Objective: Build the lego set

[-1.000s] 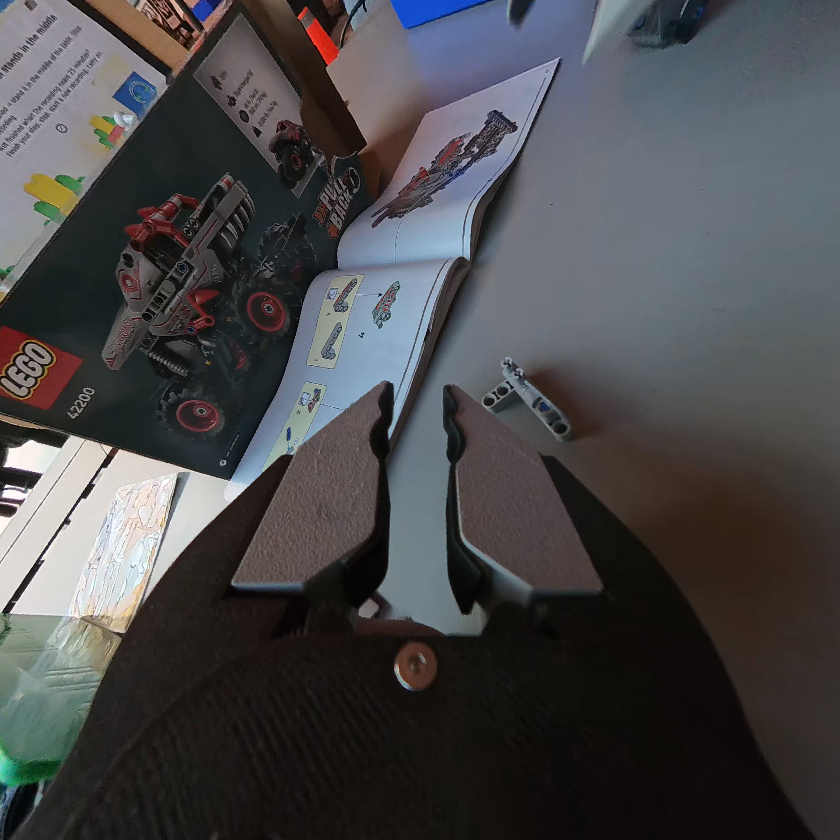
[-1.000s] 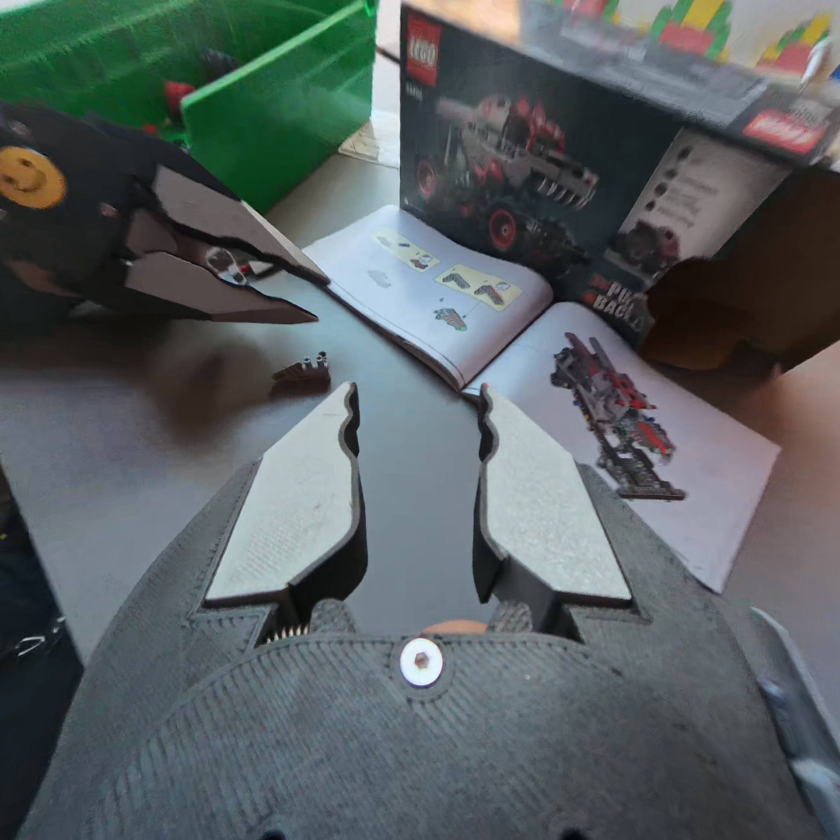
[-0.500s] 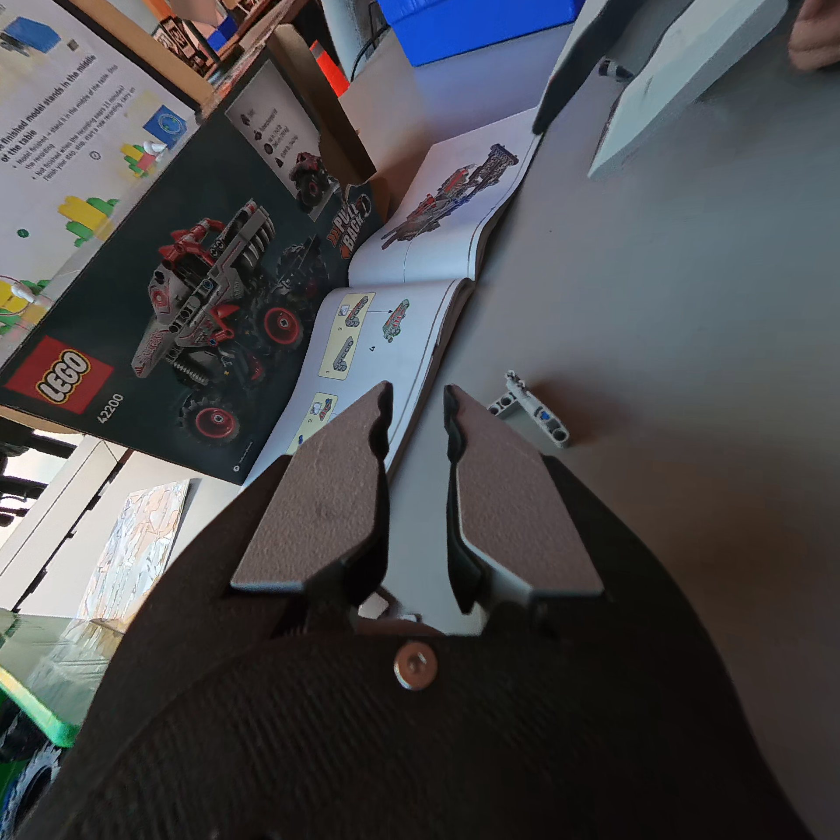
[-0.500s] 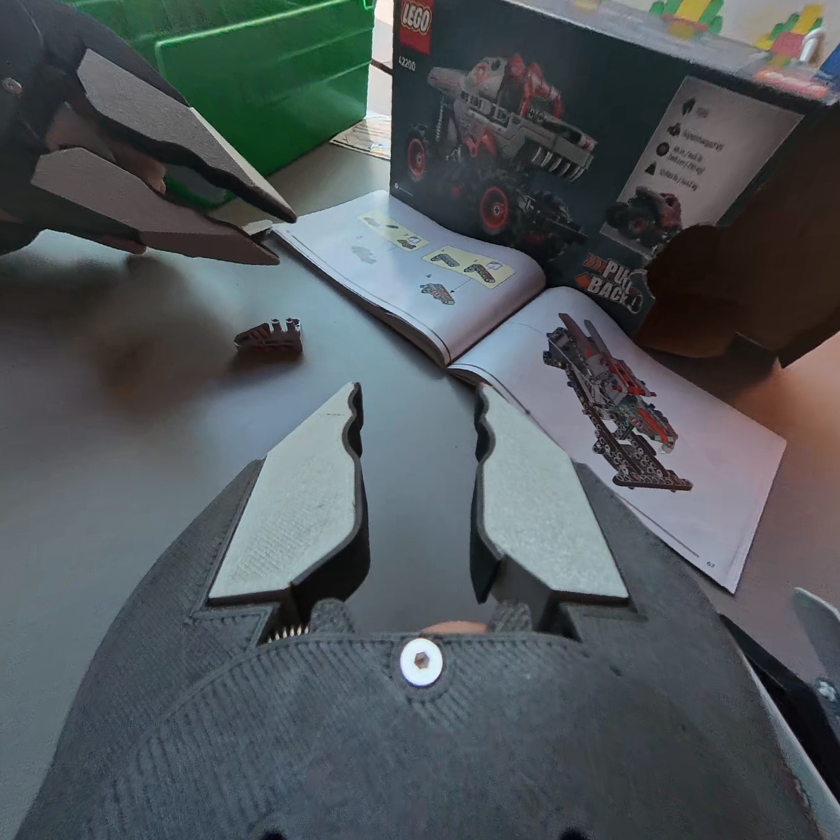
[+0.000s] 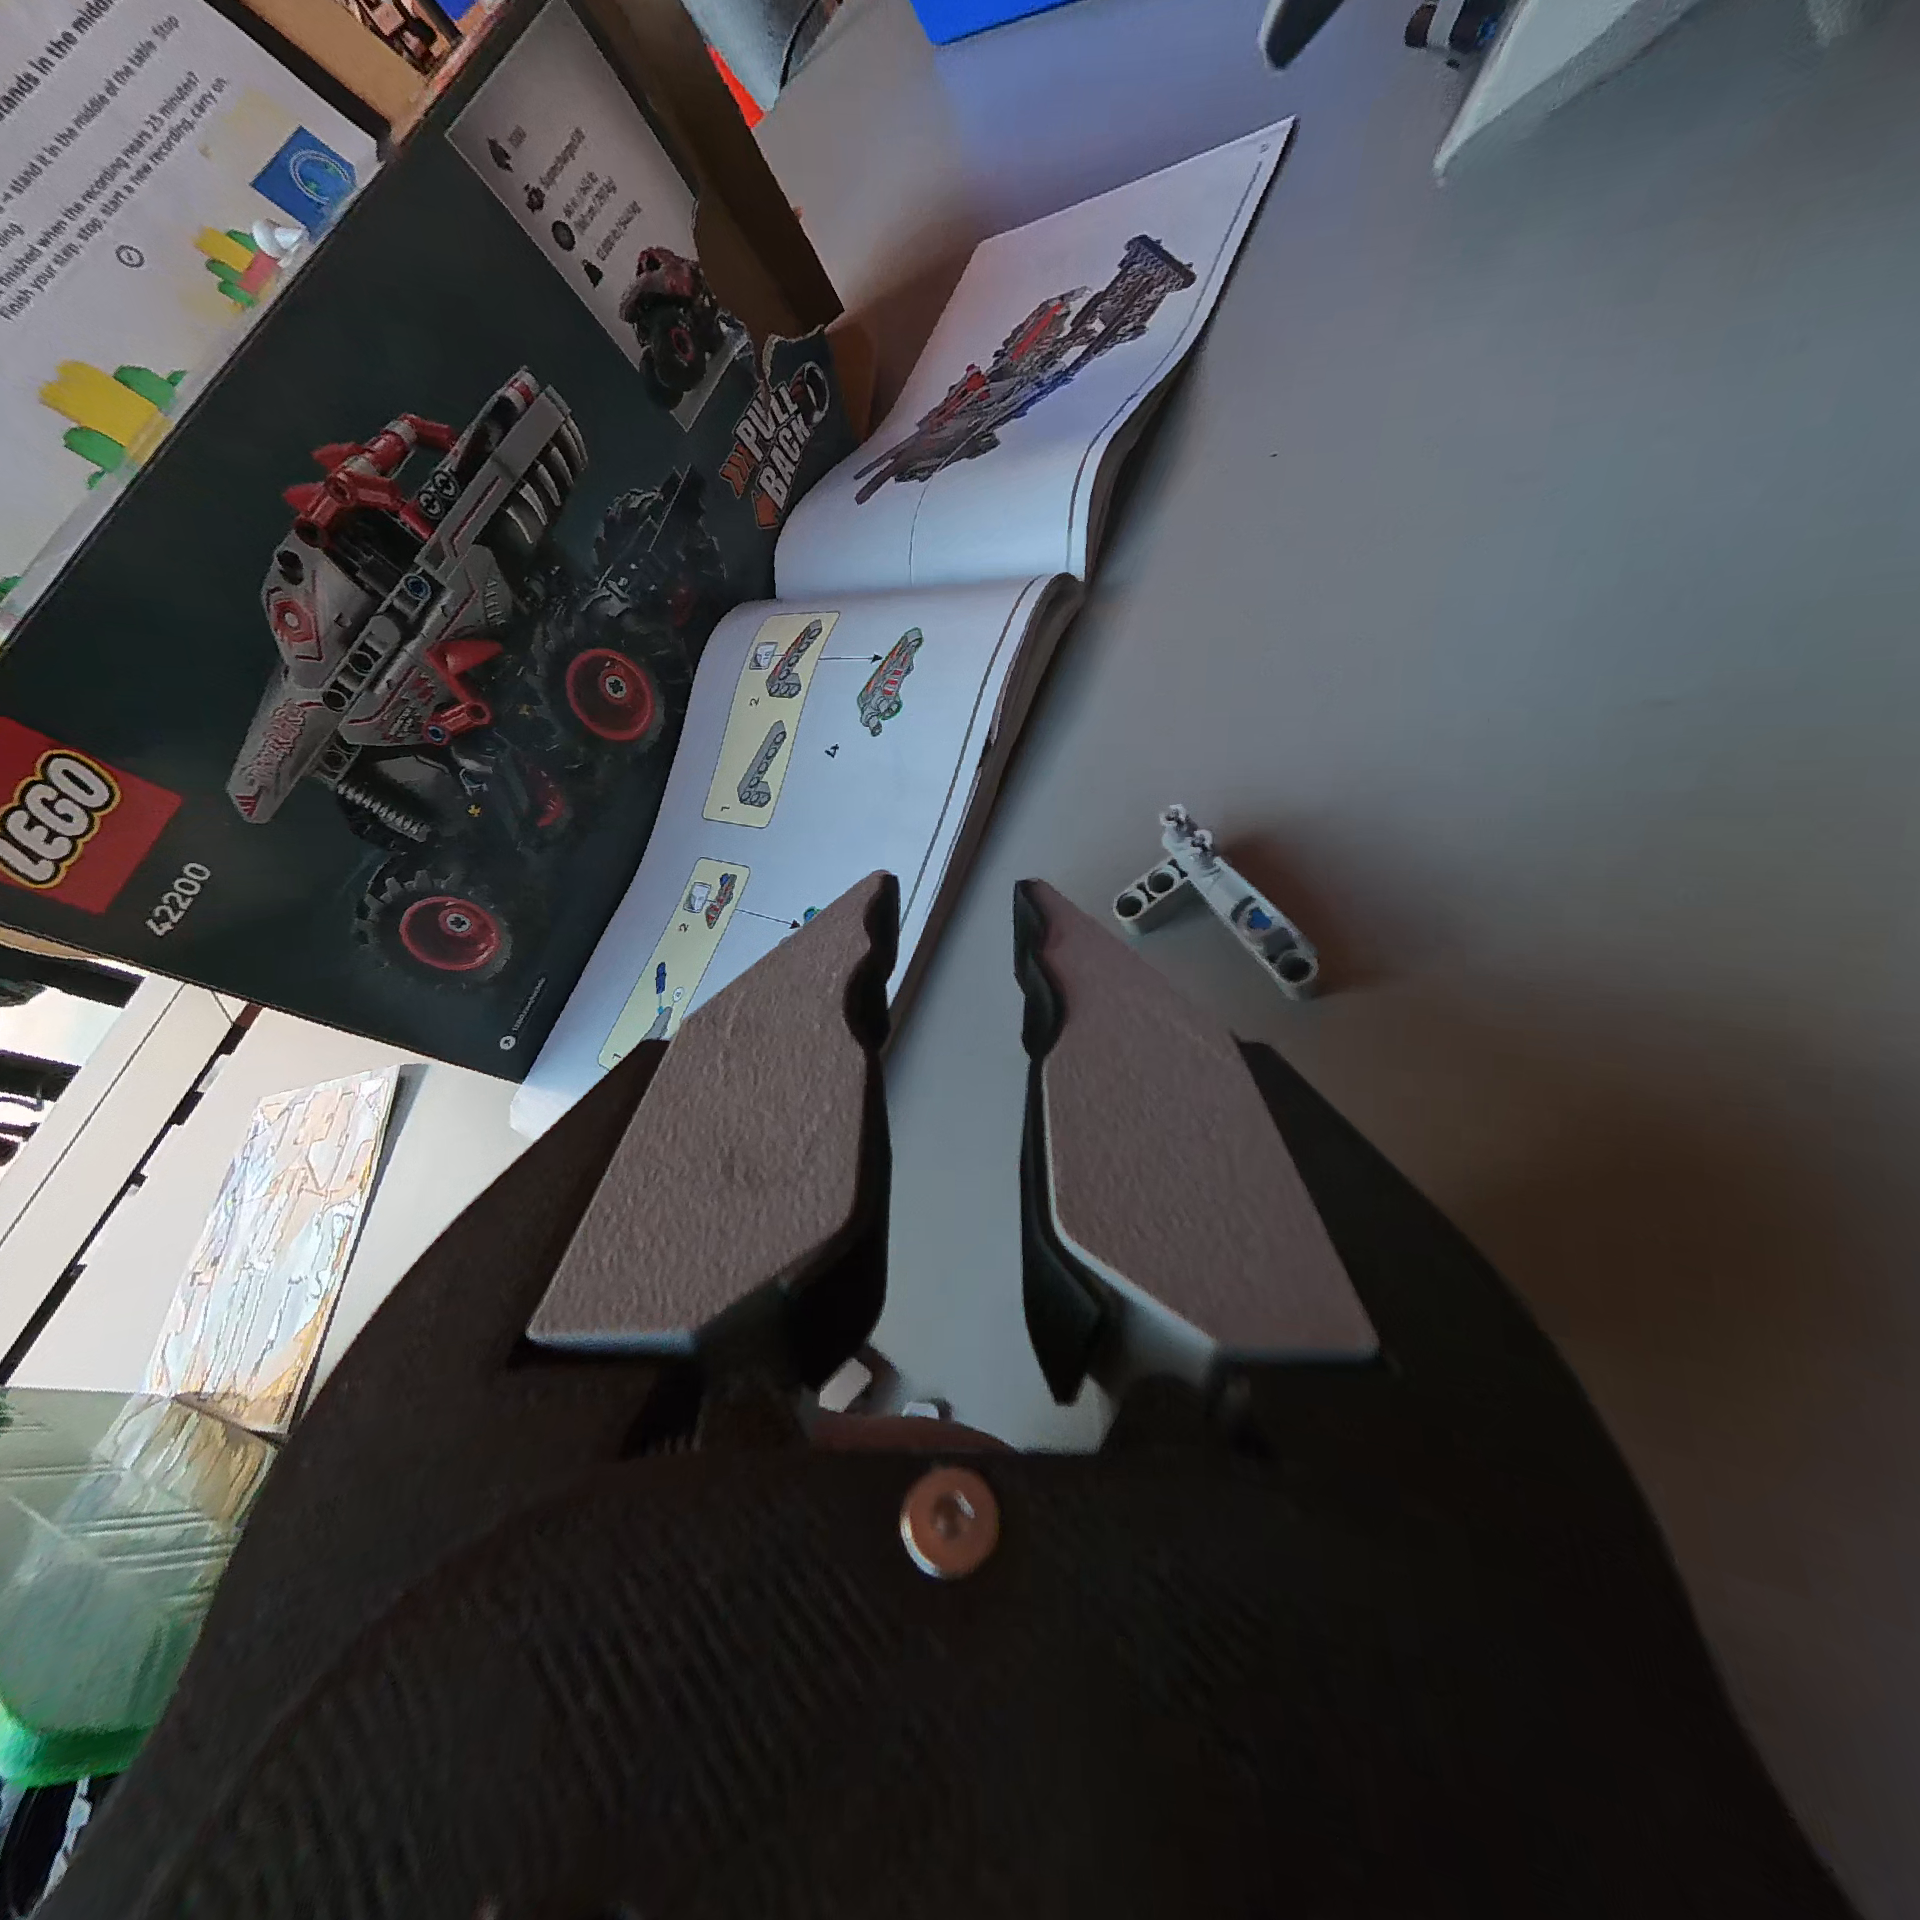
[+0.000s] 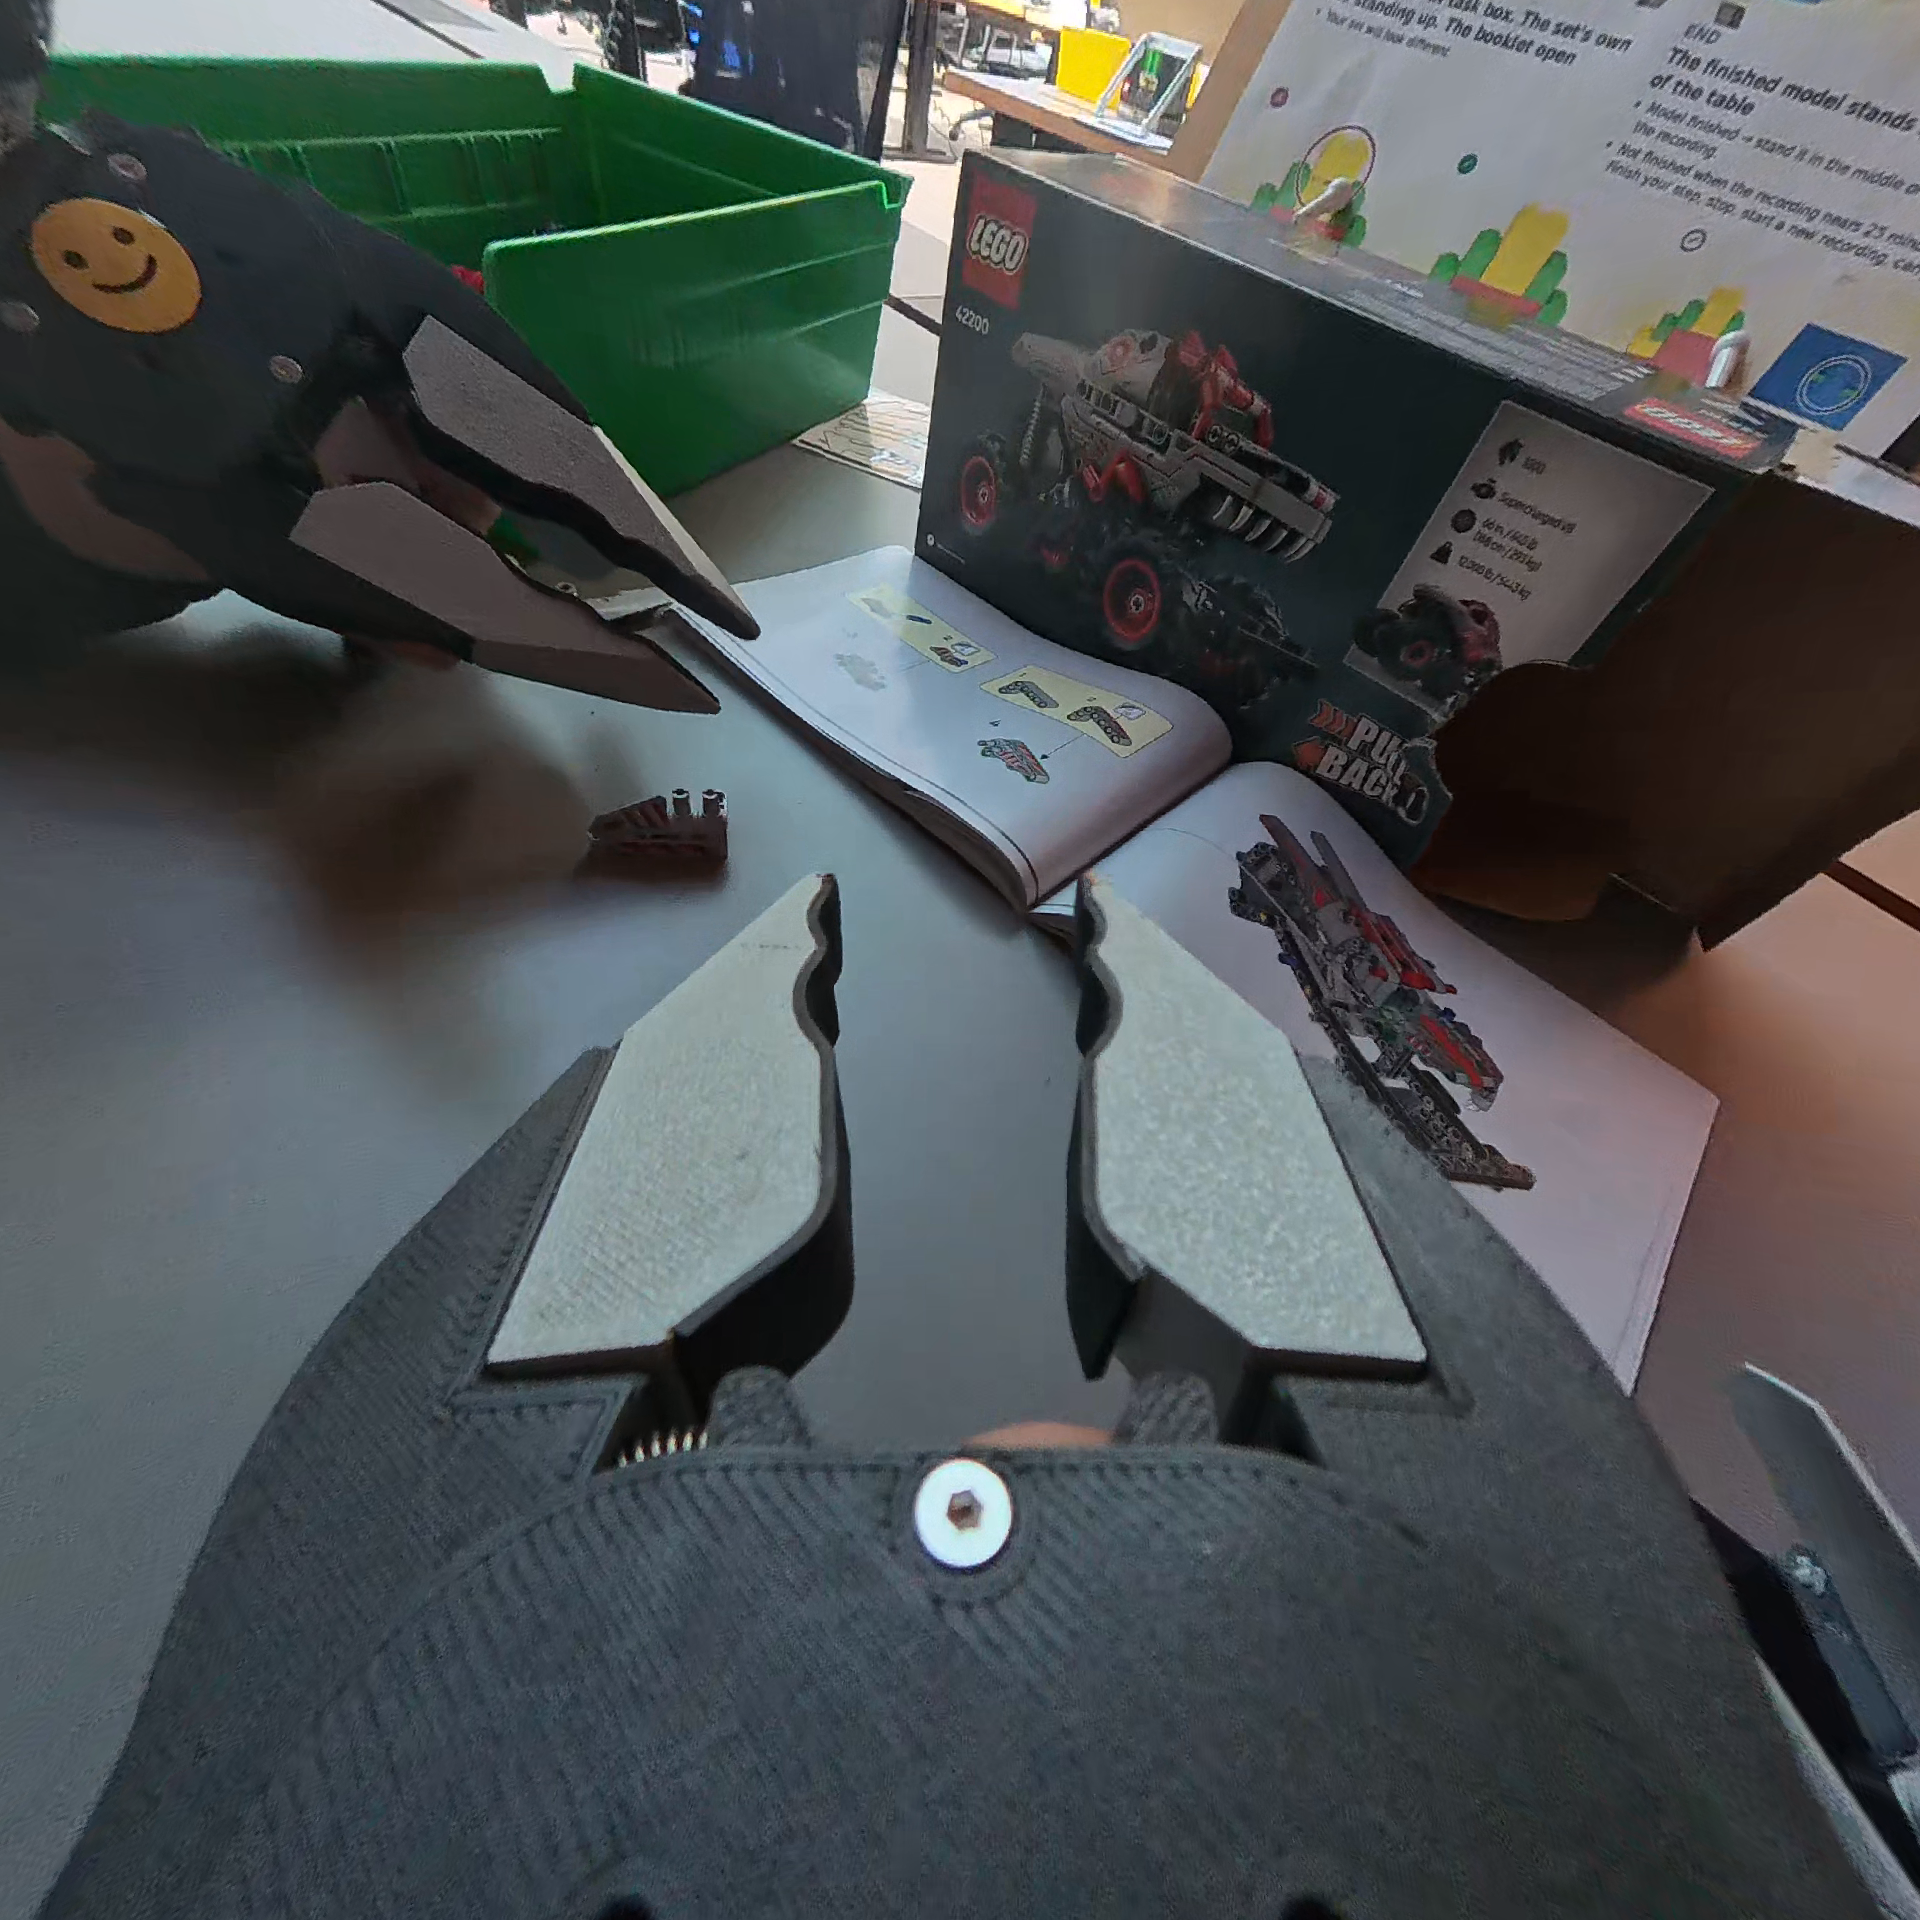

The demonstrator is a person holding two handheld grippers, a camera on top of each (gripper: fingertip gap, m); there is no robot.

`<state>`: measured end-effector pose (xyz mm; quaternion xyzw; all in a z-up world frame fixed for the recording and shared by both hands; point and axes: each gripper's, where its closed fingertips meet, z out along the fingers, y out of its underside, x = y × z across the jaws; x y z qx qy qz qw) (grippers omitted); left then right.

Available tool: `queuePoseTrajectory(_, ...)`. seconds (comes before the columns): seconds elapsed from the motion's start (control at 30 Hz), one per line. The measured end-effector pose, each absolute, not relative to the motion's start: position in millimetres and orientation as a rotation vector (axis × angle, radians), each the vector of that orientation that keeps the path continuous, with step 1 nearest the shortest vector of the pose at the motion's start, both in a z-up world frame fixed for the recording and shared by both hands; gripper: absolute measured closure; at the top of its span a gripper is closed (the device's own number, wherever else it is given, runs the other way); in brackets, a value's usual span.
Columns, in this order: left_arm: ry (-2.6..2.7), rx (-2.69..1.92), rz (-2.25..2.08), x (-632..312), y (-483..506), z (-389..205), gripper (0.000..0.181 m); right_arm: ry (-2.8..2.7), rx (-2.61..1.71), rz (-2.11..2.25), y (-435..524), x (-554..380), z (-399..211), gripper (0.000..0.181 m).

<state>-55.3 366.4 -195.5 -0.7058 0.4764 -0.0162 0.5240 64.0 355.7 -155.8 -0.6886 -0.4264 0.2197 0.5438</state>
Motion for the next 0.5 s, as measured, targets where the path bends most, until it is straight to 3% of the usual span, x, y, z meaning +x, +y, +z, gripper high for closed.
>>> queuePoseTrajectory(0.4, 1.148, -1.68, -0.078, -54, 363, -192, 0.162, -1.105, -1.673, 0.542, 347, 53, -172, 0.134)
queuePoseTrajectory(0.47, 1.2, -1.672, -0.193, -46, 349, -191, 0.181, -1.137, -1.677, 0.537, 344, 49, -176, 0.134)
queuePoseTrajectory(0.5, 1.218, -1.673, -0.257, -42, 342, -190, 0.18, -1.144, -1.685, 0.514, 345, 49, -178, 0.134)
